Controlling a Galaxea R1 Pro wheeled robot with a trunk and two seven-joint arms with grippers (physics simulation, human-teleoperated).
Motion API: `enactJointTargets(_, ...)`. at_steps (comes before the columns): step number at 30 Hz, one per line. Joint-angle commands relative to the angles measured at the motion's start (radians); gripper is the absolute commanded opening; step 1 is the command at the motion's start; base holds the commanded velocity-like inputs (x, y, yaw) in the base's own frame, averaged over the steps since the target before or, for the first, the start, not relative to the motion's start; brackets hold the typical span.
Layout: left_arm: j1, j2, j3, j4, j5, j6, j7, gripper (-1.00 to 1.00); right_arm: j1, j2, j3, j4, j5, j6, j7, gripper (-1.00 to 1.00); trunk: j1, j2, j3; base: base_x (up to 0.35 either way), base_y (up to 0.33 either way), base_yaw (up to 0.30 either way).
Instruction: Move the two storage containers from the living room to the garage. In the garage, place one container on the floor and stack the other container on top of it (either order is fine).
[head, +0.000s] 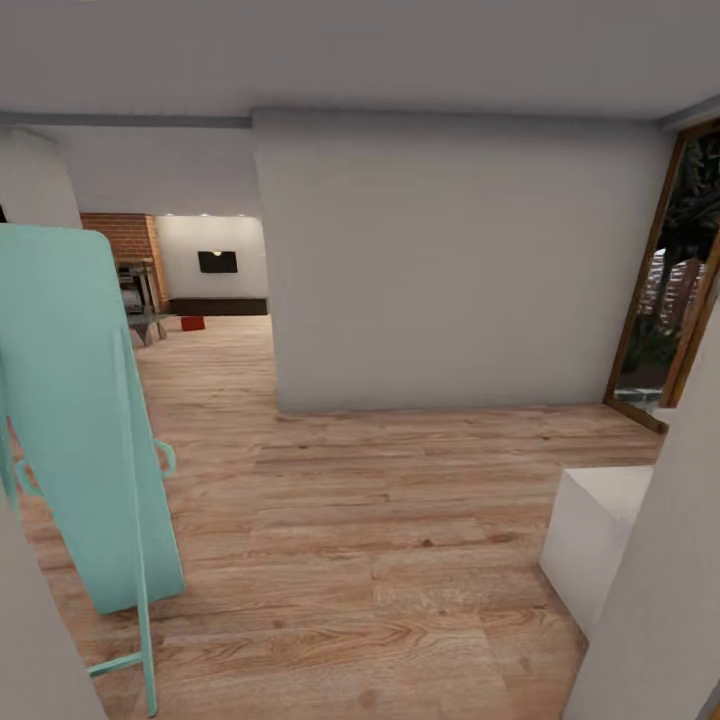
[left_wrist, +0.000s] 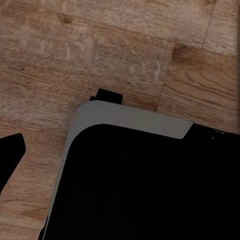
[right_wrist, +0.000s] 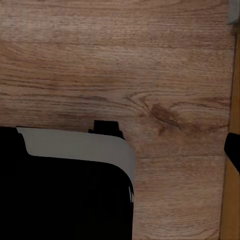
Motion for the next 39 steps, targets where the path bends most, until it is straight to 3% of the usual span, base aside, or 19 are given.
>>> enactJointTargets(1,0.000,0.000,0.006,0.000,0.001,-0.002,0.000,1.00,-0.001,0.001,0.009,0.003,-0.010,-0.006,-0.002,1.00,0.001,0.000,-0.001,0.324,0.000,0.000)
enactJointTargets(39,0.000,0.001,0.010,0.000,0.003,-0.002,0.000,1.00,-0.001,0.000,0.009,0.003,-0.010,-0.006,-0.002,1.00,0.001,0.000,-0.001,0.324,0.000,0.000)
